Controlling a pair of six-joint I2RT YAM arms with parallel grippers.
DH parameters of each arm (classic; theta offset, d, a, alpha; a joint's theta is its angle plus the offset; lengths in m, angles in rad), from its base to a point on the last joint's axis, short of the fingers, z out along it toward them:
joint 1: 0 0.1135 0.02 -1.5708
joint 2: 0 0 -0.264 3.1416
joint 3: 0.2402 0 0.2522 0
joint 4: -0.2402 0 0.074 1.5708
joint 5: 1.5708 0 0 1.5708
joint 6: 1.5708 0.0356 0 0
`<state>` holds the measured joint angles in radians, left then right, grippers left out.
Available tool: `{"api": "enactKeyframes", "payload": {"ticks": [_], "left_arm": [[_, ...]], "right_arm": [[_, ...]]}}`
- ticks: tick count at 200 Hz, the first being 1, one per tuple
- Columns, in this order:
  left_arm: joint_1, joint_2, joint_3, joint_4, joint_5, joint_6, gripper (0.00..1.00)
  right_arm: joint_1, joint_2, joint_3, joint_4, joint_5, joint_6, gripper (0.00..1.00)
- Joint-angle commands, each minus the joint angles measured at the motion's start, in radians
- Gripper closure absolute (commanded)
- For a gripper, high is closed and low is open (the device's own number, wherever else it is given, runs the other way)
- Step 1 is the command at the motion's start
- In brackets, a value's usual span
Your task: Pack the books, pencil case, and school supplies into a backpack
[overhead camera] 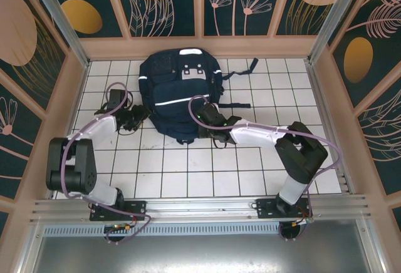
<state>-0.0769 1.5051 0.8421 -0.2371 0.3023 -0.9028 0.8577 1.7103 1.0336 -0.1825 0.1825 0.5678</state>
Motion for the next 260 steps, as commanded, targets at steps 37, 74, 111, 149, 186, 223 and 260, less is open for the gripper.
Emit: {"api": "enactKeyframes", "payload": {"ticks": [37, 74, 111, 149, 186, 223, 260], "left_arm": [[-0.217, -0.13, -0.094, 0.041, 0.018, -0.316, 0.44], [-0.374, -0.122, -0.11, 0.164, 0.006, -0.528, 0.44], [-0.476, -0.041, -0.036, 0.191, -0.027, -0.614, 0.44], [-0.516, 0.047, -0.017, 0.232, -0.058, -0.686, 0.44], [-0.519, 0.086, 0.001, 0.224, -0.123, -0.709, 0.8], [-0.509, 0.046, -0.013, 0.131, -0.175, -0.685, 1.0], [-0.428, -0.077, -0.138, 0.114, -0.179, -0.659, 1.0]], "right_arm": [[0.014, 0.053, 0.016, 0.024, 0.007, 0.01, 1.0], [0.015, 0.053, 0.004, 0.059, -0.013, -0.003, 1.0], [0.018, 0.042, -0.01, 0.074, -0.02, -0.02, 1.0], [0.02, 0.023, -0.032, 0.086, -0.029, -0.026, 1.0], [0.022, 0.013, -0.041, 0.084, -0.028, -0.029, 1.0], [0.016, 0.0, -0.045, 0.053, 0.015, -0.048, 1.0], [-0.02, -0.02, -0.058, 0.02, 0.042, -0.07, 1.0]]}}
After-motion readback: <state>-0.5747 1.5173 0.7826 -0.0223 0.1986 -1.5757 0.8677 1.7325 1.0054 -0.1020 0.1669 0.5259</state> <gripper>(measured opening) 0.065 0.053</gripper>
